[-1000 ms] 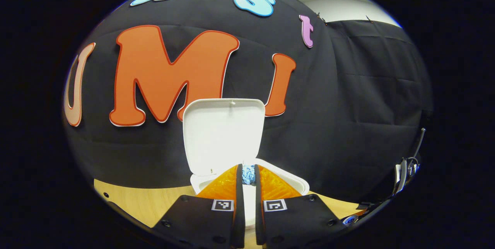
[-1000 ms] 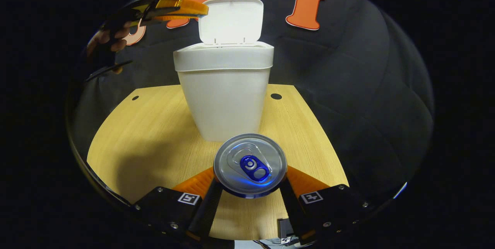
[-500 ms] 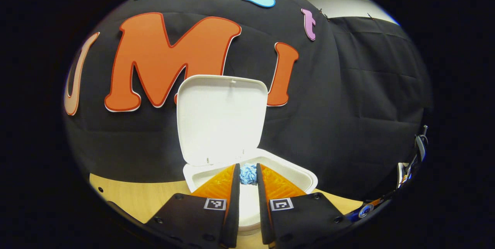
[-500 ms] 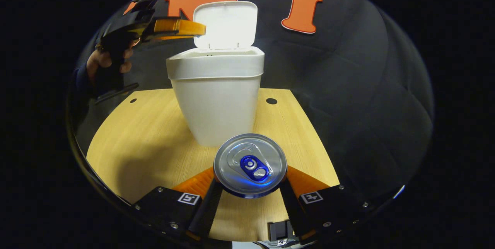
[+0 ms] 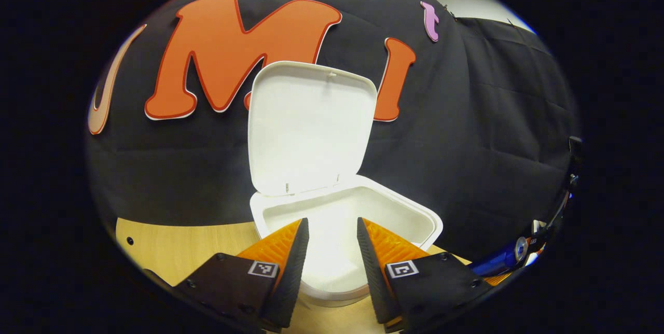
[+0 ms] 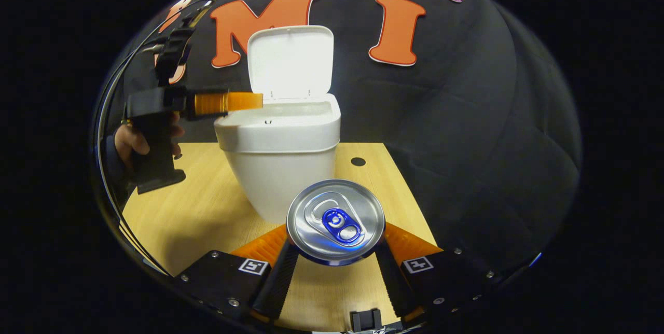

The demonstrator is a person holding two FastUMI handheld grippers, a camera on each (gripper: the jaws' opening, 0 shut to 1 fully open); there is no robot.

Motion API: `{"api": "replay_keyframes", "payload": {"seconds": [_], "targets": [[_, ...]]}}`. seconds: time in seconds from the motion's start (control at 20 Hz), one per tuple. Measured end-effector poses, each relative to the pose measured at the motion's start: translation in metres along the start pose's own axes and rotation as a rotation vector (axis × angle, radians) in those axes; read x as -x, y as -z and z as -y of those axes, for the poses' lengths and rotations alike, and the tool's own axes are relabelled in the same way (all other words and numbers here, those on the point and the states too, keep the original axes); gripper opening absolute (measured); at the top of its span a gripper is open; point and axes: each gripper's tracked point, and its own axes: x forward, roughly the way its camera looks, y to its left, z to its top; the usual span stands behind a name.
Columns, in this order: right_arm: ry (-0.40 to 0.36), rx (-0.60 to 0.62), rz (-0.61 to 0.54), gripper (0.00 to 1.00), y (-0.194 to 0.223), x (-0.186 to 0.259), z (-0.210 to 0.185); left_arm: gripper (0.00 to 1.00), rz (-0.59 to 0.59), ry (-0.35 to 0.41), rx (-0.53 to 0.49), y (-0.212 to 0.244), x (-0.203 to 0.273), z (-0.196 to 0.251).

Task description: Press the lid of the desktop garbage bin to open it, pick up the crumpled paper on the desktop and throw it into the bin, then pick up the pop can on the desktop and drop it into the bin, and finally close the garbage bin lid.

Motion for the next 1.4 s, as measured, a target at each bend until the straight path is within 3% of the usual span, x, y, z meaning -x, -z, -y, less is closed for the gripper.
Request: {"api": "replay_keyframes", "payload": {"seconds": [0.2, 0.25, 0.3, 0.5, 0.8, 0.9, 0.95, 1.0, 1.4], "targets": [[0.024, 0.02, 0.038, 0.79, -0.026, 0.008, 0.007, 0.86, 0.003, -0.008, -0.005, 0.0, 0.005, -0.004], [0.021, 0.025, 0.046, 0.79, -0.032, 0.01, 0.006, 0.97, 0.006, -0.015, -0.003, -0.001, 0.006, -0.005], [0.019, 0.031, 0.056, 0.79, -0.037, 0.011, 0.007, 0.99, 0.009, -0.025, -0.002, -0.002, 0.007, -0.006], [0.006, 0.056, 0.098, 0.79, -0.064, 0.017, 0.0, 0.98, 0.027, -0.057, -0.011, -0.003, 0.014, -0.015], [-0.03, 0.088, 0.148, 0.79, -0.095, 0.017, -0.014, 0.98, 0.045, -0.126, -0.126, -0.003, 0.025, -0.039], [-0.047, 0.098, 0.169, 0.8, -0.107, 0.018, -0.02, 0.98, 0.047, -0.139, -0.114, -0.002, 0.026, -0.041], [-0.053, 0.108, 0.179, 0.74, -0.113, 0.017, -0.023, 0.99, 0.045, -0.151, -0.106, -0.002, 0.028, -0.043], [-0.06, 0.119, 0.19, 0.79, -0.119, 0.016, -0.025, 0.99, 0.045, -0.168, -0.1, -0.001, 0.032, -0.045], [-0.125, 0.175, 0.26, 0.79, -0.161, 0.005, -0.049, 0.99, 0.052, -0.327, -0.062, 0.004, 0.06, -0.079]]}}
